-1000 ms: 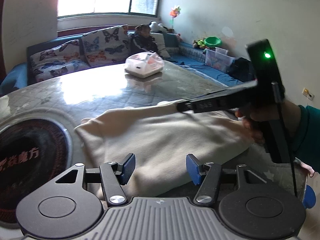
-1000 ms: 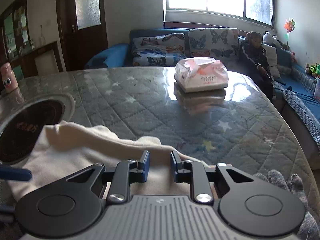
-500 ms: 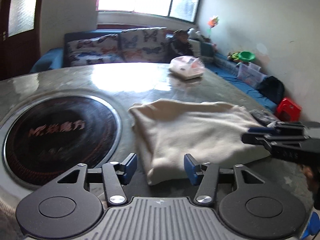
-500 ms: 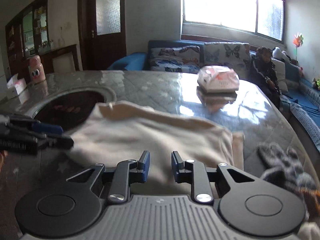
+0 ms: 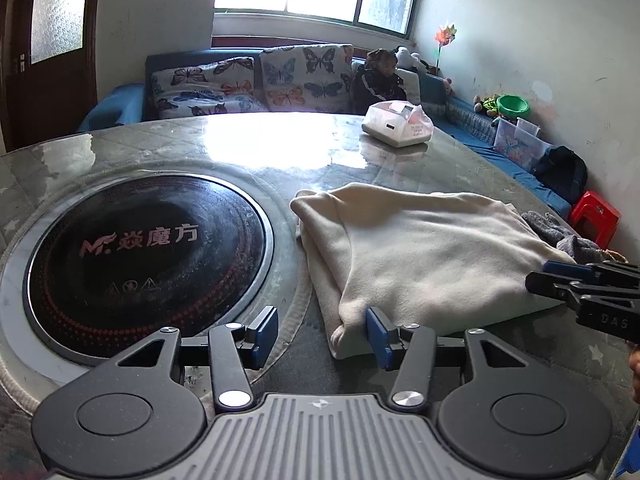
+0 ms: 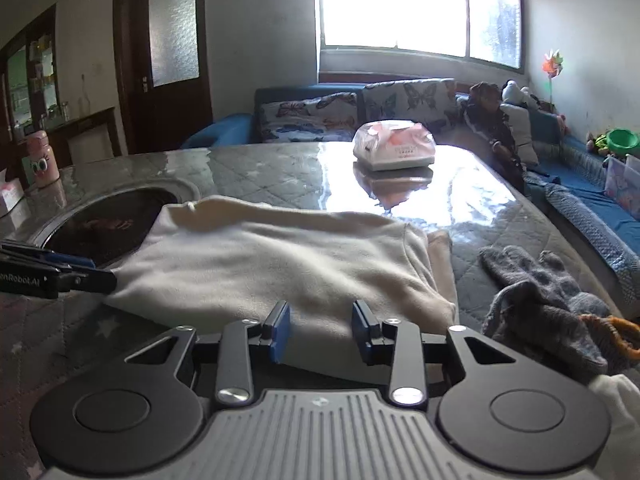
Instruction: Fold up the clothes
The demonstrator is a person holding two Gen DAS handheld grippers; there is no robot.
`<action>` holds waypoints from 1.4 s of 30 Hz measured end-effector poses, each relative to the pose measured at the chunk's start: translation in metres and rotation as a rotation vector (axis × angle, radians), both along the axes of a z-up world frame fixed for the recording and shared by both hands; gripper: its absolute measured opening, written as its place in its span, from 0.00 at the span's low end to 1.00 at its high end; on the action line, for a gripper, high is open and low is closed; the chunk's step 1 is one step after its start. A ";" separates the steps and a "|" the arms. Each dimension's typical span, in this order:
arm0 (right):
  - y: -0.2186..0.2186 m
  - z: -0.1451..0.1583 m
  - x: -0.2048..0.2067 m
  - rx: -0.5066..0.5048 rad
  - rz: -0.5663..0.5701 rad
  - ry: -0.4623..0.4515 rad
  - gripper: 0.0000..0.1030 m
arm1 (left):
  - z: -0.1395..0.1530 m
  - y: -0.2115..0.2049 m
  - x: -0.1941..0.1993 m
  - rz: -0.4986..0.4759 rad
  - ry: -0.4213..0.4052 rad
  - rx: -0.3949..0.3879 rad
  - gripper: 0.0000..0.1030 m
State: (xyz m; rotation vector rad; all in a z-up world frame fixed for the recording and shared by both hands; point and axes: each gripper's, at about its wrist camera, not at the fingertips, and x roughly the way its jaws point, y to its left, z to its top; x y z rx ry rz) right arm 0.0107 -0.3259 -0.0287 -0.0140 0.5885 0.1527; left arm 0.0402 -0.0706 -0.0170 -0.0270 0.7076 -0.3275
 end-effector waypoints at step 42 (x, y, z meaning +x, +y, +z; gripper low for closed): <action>0.047 0.005 -0.074 -0.006 -0.065 -0.035 1.00 | 0.011 0.007 -0.066 0.007 -0.030 -0.017 1.00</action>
